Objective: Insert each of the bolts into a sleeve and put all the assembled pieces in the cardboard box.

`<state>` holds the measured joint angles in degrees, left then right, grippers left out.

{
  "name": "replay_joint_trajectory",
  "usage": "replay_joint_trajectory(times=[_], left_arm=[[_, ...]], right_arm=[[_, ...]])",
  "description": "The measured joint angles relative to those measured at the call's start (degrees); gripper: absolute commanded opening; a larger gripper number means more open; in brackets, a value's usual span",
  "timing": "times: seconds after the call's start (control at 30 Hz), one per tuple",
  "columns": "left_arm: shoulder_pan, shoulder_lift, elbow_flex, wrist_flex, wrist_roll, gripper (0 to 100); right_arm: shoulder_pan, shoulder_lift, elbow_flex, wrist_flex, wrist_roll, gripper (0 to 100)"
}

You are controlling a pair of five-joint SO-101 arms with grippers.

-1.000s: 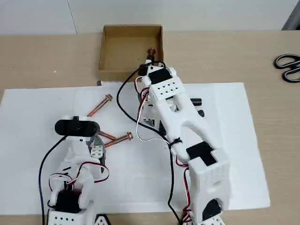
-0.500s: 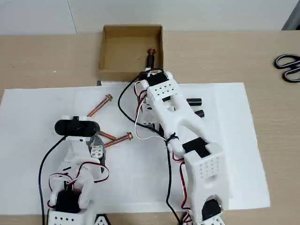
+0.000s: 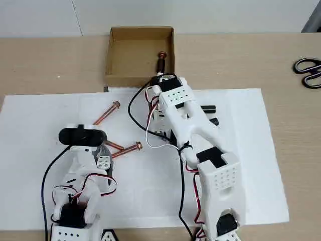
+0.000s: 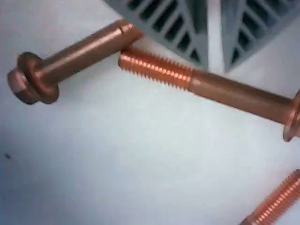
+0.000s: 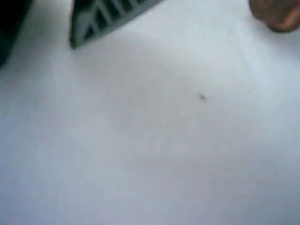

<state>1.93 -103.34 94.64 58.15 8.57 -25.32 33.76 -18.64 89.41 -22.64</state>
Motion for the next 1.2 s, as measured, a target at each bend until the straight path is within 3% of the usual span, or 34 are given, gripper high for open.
replay_joint_trajectory(times=[0.07, 0.57, 0.9, 1.2], left_arm=[[0.0, 0.0, 0.0, 0.0, 0.0, 1], [0.0, 0.0, 0.0, 0.0, 0.0, 1], [0.0, 0.0, 0.0, 0.0, 1.85, 1], [0.0, 0.0, -8.26, 7.12, 6.33, 1]], right_arm=[[0.53, 0.0, 0.0, 0.18, 0.0, 0.0], [1.93, -2.46, 0.09, 7.3, 0.18, 0.2], [4.75, -29.45, 2.02, 8.7, 0.26, 0.2], [15.56, -50.55, 25.23, 8.79, 2.37, 0.2]])
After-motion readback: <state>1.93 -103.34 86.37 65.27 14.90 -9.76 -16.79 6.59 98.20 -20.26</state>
